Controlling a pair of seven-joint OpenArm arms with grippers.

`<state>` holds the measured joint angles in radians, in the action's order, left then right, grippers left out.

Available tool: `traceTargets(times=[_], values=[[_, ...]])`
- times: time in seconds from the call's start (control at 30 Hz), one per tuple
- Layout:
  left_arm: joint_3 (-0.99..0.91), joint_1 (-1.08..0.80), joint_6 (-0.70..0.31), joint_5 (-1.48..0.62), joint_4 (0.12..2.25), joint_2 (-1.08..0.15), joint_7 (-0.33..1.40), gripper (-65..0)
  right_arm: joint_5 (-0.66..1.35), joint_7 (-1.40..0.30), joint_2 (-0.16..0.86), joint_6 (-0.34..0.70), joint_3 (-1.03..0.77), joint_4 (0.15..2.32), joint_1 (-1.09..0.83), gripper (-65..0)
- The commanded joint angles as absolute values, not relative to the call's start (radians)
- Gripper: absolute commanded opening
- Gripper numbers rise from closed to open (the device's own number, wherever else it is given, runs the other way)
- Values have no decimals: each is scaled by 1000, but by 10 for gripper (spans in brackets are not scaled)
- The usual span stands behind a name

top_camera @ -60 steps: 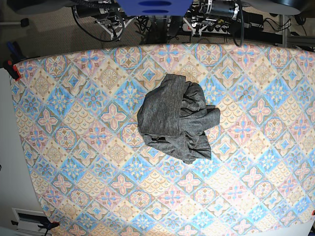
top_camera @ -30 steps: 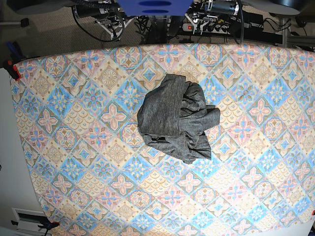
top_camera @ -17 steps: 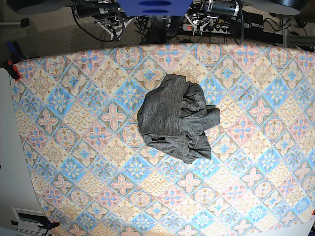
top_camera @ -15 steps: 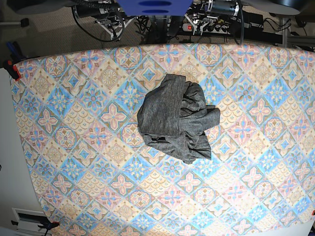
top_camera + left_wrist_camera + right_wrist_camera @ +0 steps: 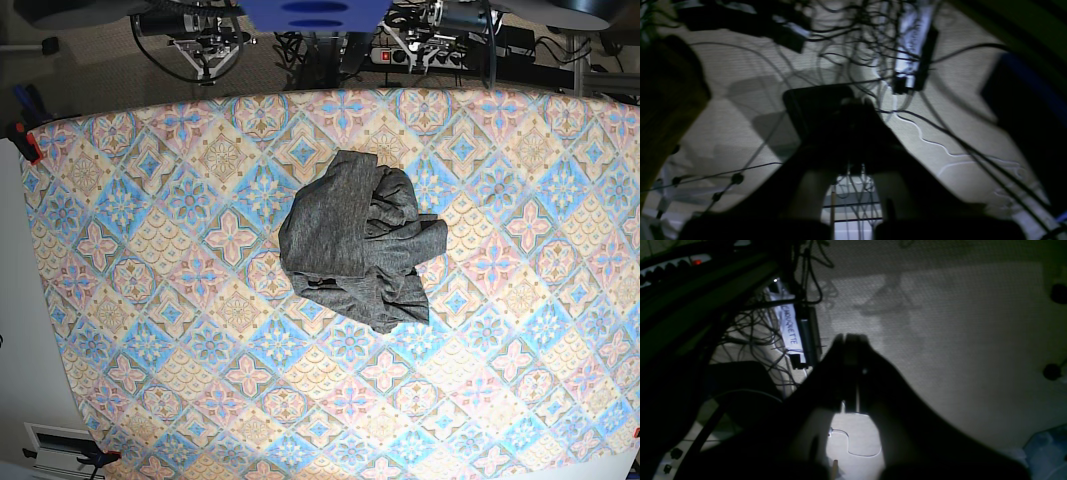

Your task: Layout the t-shirt on the table in an organized manner, then fold the t-shirt properly

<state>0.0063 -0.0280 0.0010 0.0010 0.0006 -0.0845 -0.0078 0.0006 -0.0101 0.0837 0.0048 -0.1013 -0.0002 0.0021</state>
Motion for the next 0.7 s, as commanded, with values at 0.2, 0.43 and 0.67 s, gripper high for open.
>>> traceTargets(times=[0.2, 0.43, 0.67], values=[[8, -91, 2, 1, 0, -119, -211, -650, 7, 45, 105, 5, -107, 5, -1, -650], [7, -226, 2, -2, 0, -120, -556, -650, 7, 343, 107, 4, -213, 2, -147, -650], [4, -302, 2, -5, 0, -120, -906, -650, 7, 573, 107, 4, -217, 2, -226, -650]])
